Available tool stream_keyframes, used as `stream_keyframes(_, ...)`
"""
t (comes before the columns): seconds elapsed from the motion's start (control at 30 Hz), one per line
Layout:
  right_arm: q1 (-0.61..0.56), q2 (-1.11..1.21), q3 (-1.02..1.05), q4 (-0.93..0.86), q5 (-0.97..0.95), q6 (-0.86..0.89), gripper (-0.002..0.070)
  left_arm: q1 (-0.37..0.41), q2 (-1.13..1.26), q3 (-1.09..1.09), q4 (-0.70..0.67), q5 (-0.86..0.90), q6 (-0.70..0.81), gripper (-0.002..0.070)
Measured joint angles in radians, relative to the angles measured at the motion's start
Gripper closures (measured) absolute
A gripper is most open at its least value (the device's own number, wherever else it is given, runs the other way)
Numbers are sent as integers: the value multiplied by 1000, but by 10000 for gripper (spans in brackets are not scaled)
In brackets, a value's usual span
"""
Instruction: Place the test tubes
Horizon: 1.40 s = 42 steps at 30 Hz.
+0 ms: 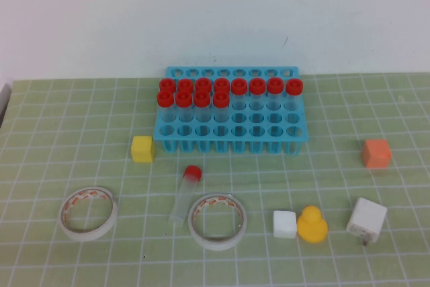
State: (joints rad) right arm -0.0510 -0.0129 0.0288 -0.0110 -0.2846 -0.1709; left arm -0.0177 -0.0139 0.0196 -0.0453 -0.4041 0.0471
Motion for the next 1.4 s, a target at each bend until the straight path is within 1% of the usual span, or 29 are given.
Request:
stream_keyframes(0.13,0,0,0,17,-13,22,678,0,0,-2,16,10,-89,676)
stream_keyframes(0.2,0,0,0,19,-33,29,678,0,0,-31,45,73,-110,676)
stream_keyframes(0.27,0,0,-14,19,-12,31,678,0,0,-100,54,150,-115,676)
stream_keyframes(0.4,0,2,-114,19,110,33,678,0,12,-268,59,326,-120,676)
stream_keyframes(0.47,0,24,-201,19,179,33,678,0,47,-343,57,404,-124,676)
stream_keyframes(0.7,0,220,-435,19,459,33,678,0,292,-547,53,740,-163,676)
stream_keyframes(0.8,0,339,-495,21,589,33,678,0,399,-560,53,780,-160,676)
stream_keyframes(0.93,0,514,-506,23,716,31,678,0,535,-550,45,779,-156,676)
stream_keyframes(1.0,0,588,-506,25,764,20,678,0,608,-538,7,785,-154,676)
stream_keyframes(1.1,0,689,-506,37,818,-21,678,0,706,-538,-83,820,-116,676)
stream_keyframes(1.2,0,791,-506,117,857,-83,678,0,785,-542,-163,878,-4,676)
stream_keyframes(1.3,0,907,-510,307,884,-278,678,0,840,-546,-188,916,58,677)
stream_keyframes(1.4,2,1029,-539,521,923,-495,678,0,857,-549,-209,937,77,676)
